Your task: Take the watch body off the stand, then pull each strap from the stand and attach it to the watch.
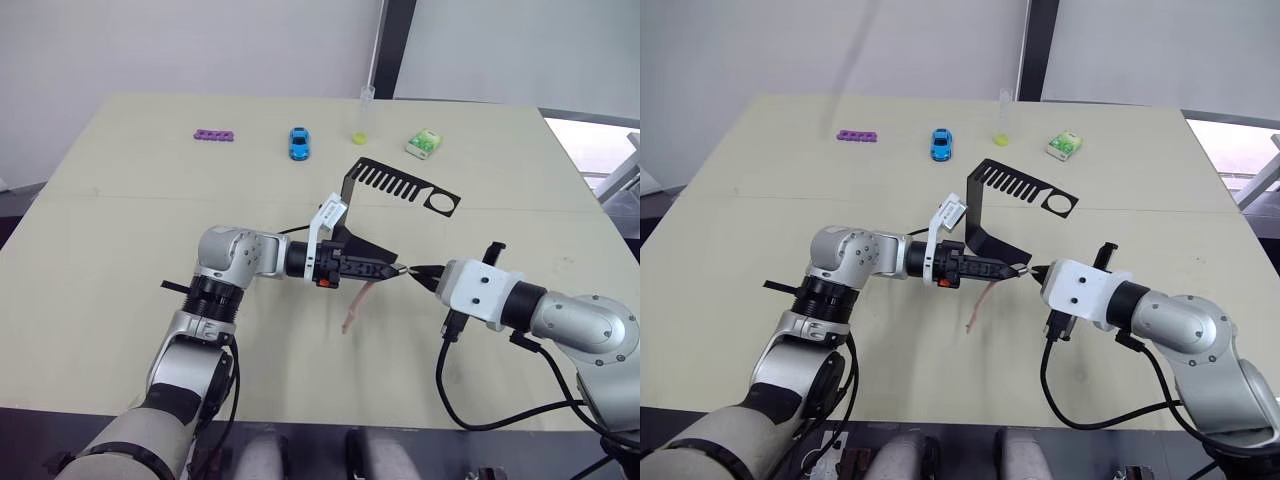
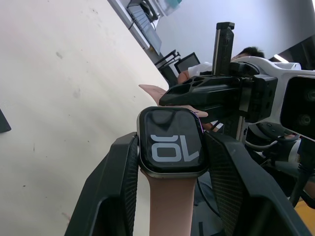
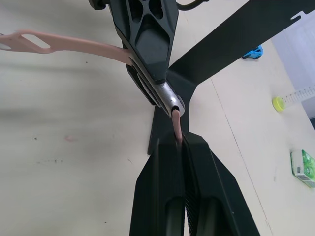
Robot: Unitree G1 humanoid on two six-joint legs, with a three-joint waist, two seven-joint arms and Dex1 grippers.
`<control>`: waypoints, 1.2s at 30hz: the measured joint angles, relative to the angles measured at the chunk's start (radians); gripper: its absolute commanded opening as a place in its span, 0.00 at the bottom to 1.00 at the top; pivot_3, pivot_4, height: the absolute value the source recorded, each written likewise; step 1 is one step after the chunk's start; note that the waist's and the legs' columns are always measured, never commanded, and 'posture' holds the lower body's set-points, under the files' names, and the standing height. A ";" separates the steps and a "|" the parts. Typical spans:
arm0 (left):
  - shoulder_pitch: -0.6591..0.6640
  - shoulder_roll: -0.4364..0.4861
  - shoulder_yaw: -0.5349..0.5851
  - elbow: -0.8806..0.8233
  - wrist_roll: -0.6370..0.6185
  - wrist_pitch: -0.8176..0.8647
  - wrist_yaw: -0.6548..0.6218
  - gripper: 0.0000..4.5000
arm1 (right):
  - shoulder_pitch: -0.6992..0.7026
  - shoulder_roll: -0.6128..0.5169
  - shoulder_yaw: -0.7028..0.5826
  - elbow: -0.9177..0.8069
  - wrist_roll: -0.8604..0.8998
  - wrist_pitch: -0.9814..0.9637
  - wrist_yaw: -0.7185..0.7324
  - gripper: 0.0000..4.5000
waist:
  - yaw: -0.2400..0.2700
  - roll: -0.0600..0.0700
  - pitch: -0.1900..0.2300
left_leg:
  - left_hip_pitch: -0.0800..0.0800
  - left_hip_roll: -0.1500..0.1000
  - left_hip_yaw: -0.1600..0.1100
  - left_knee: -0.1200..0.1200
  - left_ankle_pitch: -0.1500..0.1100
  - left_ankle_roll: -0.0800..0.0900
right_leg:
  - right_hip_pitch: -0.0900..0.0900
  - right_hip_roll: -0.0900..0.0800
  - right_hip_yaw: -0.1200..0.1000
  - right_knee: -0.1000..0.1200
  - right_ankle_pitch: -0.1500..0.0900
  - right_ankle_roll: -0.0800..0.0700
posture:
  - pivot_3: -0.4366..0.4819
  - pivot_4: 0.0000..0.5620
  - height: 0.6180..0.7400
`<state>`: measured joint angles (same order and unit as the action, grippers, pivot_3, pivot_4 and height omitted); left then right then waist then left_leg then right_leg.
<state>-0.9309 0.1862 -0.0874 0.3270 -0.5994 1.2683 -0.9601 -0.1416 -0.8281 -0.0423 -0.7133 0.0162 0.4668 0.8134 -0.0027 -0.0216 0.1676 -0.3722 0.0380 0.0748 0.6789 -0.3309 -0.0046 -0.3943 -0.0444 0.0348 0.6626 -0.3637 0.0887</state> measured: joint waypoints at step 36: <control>-0.026 0.095 -0.139 -0.034 0.056 -0.205 -0.138 0.35 | 0.068 -0.019 -0.263 -0.144 0.271 0.093 0.110 0.75 | -0.002 0.000 0.000 | 0.000 0.000 0.000 -0.001 0.000 -0.001 | 0.000 0.000 0.000 0.000 0.000 0.000 | 0.48 0.27 1.00</control>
<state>-0.9573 0.2812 -0.2259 0.2929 -0.5434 1.0638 -1.0981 -0.0739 -0.8466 -0.3057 -0.8568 0.2868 0.5601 0.9237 -0.0042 -0.0216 0.1677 -0.3722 0.0381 0.0746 0.6780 -0.3312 -0.0052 -0.3938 -0.0441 0.0348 0.6629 -0.3637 0.0887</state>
